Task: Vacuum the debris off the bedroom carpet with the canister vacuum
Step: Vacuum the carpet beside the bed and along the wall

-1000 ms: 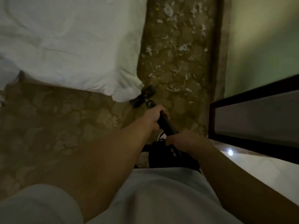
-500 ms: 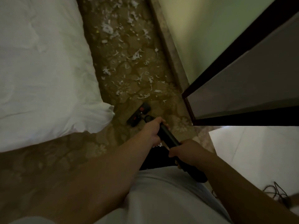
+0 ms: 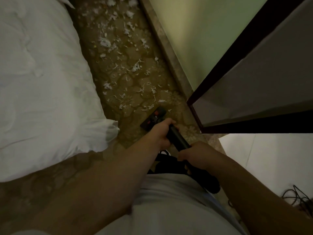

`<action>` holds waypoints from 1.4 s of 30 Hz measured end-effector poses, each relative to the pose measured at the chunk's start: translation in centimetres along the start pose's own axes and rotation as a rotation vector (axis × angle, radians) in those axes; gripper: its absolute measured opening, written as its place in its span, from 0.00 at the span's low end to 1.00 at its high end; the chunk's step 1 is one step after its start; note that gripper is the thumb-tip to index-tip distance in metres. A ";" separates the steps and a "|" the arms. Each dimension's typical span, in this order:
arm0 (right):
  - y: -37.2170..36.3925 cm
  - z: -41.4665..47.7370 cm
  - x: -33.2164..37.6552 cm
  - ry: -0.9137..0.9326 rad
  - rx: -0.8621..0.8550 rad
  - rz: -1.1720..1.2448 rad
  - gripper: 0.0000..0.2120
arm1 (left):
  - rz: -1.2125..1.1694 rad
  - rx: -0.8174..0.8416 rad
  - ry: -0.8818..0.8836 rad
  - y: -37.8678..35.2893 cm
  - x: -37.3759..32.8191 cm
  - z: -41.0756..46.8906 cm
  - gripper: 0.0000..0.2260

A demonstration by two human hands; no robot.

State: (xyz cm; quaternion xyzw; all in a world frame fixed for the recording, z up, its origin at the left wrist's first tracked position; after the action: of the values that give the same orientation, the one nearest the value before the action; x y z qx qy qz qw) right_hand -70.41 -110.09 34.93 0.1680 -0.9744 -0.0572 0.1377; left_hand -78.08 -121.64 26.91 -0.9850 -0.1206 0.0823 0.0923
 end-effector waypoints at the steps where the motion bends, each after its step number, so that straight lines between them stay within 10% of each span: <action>1: 0.1 0.1 0.2 -0.002 -0.010 0.023 0.11 | 0.029 -0.005 -0.002 -0.4 -0.4 0.1 0.03; 30: -10.5 5.5 12.1 0.082 -0.090 -0.048 0.13 | 0.147 -0.081 -0.050 10.5 -13.6 3.2 0.05; 42: -2.2 3.9 4.4 0.085 -0.047 -0.069 0.17 | 0.132 -0.084 -0.053 1.6 -6.1 2.0 0.05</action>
State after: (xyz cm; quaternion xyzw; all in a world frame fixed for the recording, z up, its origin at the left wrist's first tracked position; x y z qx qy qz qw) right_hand -74.82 -113.36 31.96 0.2008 -0.9597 -0.0774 0.1806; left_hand -83.93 -124.40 25.47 -0.9913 -0.0611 0.1090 0.0422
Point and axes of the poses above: each hand's wrist, its own z-axis towards the middle knuckle, its own y-axis out of the back of the hand, x = y × z, the point moved 5 cm from there along z, towards the middle knuckle, and after that the axes turned 2 degrees about -x, right-handed, at the moved point
